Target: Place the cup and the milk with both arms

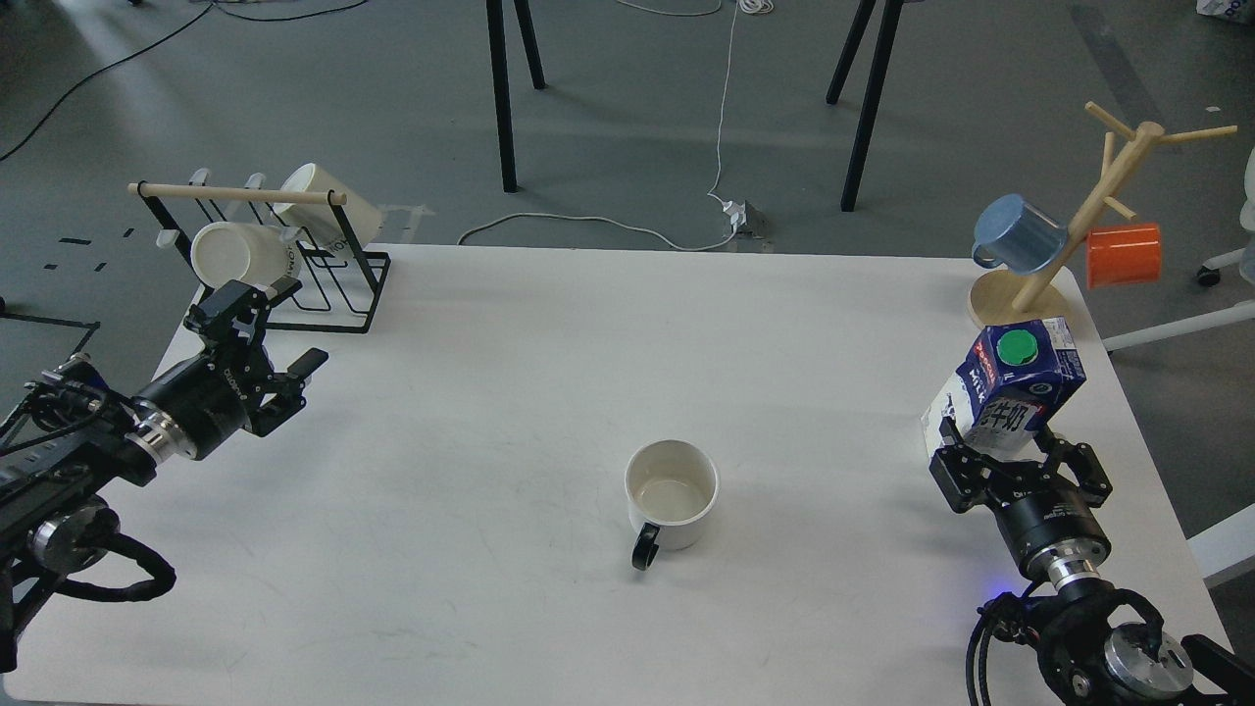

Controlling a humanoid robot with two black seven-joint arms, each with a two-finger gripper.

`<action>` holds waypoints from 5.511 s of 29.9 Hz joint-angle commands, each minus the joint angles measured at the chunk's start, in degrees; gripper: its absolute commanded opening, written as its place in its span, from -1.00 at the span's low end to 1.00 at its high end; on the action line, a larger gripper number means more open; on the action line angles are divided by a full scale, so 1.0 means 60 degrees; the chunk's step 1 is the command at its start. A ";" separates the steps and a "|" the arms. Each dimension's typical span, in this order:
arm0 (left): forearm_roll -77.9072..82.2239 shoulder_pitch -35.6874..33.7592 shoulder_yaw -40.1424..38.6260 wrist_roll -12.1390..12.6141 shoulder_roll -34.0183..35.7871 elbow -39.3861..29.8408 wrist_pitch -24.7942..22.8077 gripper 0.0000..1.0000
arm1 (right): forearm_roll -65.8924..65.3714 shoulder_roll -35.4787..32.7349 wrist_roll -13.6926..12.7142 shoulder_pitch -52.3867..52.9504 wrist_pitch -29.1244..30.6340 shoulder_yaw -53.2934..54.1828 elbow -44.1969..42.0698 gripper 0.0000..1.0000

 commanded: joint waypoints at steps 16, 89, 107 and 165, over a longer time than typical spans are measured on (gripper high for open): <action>0.0015 0.0114 0.0030 0.0000 -0.0268 0.0409 -0.0001 0.99 | -0.0014 0.0268 0.0148 0.0135 0.0000 0.0018 -0.0166 0.27; 0.0015 0.0246 0.0045 0.0000 -0.0282 0.0570 -0.0001 0.99 | -0.3676 0.2026 0.0118 -0.1271 0.0000 -0.0890 0.1694 0.92; 0.0015 0.0260 0.0045 0.0000 -0.0312 0.0570 -0.0001 0.99 | -0.3691 0.1909 0.0104 -0.2003 0.0000 -0.0861 0.2412 0.96; -0.0015 0.0128 -0.0204 0.0000 -0.0282 0.0600 -0.0001 0.99 | -0.3691 -0.2647 0.0118 0.0941 0.0000 0.1556 0.1417 0.96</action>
